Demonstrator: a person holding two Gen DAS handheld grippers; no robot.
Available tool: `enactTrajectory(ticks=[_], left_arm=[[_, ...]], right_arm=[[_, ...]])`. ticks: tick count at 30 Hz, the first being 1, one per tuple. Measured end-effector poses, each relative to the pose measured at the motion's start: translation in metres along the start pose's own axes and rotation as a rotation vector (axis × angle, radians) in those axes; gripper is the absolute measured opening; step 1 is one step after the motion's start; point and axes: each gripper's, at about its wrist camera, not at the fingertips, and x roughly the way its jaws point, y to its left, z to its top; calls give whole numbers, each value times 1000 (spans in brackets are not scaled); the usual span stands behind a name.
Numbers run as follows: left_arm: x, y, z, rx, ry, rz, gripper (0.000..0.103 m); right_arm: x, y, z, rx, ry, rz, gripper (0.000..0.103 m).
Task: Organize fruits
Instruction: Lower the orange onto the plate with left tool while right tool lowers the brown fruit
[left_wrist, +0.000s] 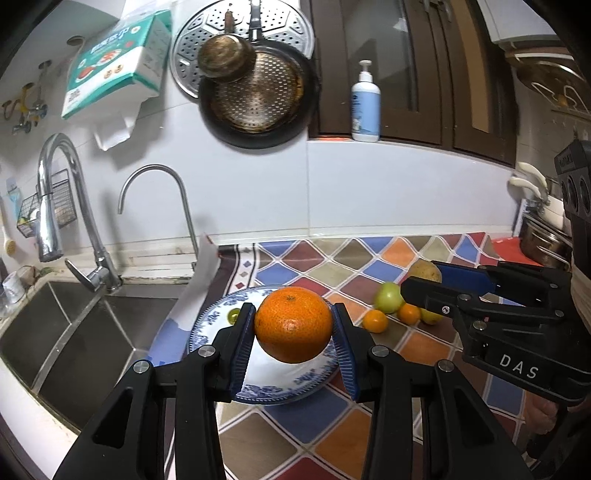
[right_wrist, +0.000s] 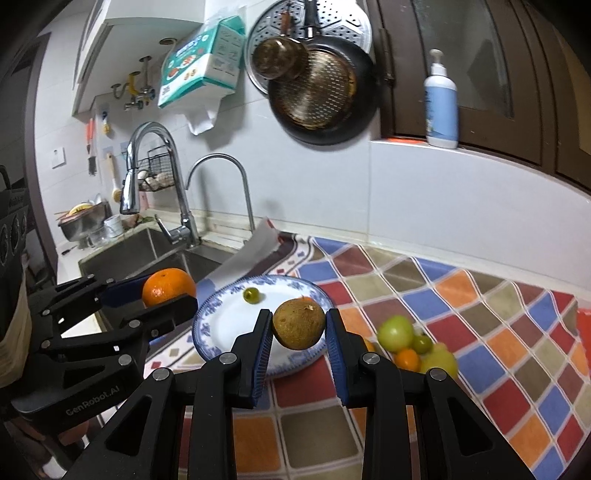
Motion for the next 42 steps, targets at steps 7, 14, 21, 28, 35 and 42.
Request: enactTrajectory(ticks=[7, 14, 21, 28, 35, 42], left_arm=[[20, 15, 2, -14, 19, 41, 41], [49, 32, -1, -20, 65, 72, 41], [81, 50, -9, -11, 121, 91, 41], [111, 69, -16, 5, 161, 89, 41], [144, 76, -25, 20, 211, 56, 41], [164, 80, -29, 7, 247, 47, 41]], right_arm=[[32, 6, 10, -20, 21, 43, 30], [71, 9, 16, -41, 60, 81, 30], [118, 13, 17, -55, 123, 118, 30], [166, 21, 13, -76, 200, 152, 30], [203, 28, 17, -120, 242, 164, 30], [225, 28, 20, -130, 264, 160, 30]])
